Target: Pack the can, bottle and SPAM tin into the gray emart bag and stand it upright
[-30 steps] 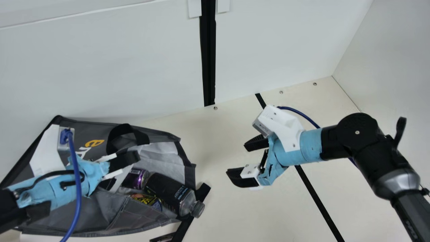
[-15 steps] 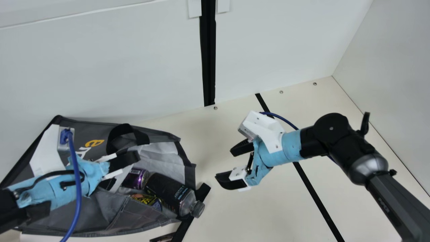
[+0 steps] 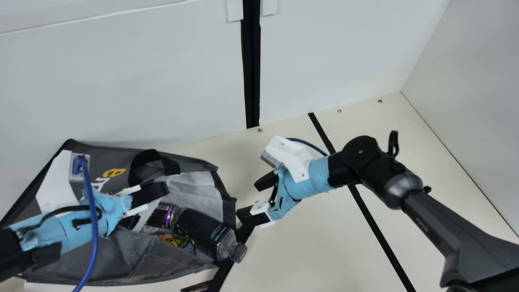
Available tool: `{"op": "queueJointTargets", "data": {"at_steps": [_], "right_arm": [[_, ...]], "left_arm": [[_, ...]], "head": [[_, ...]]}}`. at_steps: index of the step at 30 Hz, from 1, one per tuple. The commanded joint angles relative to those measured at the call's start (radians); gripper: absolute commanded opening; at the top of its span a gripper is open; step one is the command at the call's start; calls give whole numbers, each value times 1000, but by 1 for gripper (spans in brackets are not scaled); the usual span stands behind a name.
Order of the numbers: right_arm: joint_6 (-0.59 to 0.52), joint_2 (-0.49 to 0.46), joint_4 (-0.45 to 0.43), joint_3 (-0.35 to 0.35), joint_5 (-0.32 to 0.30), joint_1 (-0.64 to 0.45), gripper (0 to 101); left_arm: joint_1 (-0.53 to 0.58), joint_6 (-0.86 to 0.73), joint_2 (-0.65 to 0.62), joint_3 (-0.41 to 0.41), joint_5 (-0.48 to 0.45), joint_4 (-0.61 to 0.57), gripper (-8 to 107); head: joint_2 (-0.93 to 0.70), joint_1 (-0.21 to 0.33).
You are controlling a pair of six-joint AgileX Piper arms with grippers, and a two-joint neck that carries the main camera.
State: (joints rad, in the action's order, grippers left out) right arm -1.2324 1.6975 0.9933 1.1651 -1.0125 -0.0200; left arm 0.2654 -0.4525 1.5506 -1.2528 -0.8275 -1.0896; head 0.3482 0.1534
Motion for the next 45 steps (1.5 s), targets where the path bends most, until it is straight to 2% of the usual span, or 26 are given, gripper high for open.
{"op": "queueJointTargets", "data": {"at_steps": [1, 22, 34, 45], "right_arm": [[1, 20, 8, 7, 7, 11, 95], [3, 186, 96, 77, 69, 97, 95], [9, 244, 142, 97, 100, 151, 95], [3, 243, 186, 64, 105, 150, 22]], "left_arm": [[0, 0, 0, 0, 0, 0, -8], [0, 0, 0, 0, 0, 0, -8], [0, 0, 0, 0, 0, 0, -8], [0, 0, 0, 0, 0, 0, -8]], "head": [[1, 21], [1, 21], [1, 21], [1, 21]]}}
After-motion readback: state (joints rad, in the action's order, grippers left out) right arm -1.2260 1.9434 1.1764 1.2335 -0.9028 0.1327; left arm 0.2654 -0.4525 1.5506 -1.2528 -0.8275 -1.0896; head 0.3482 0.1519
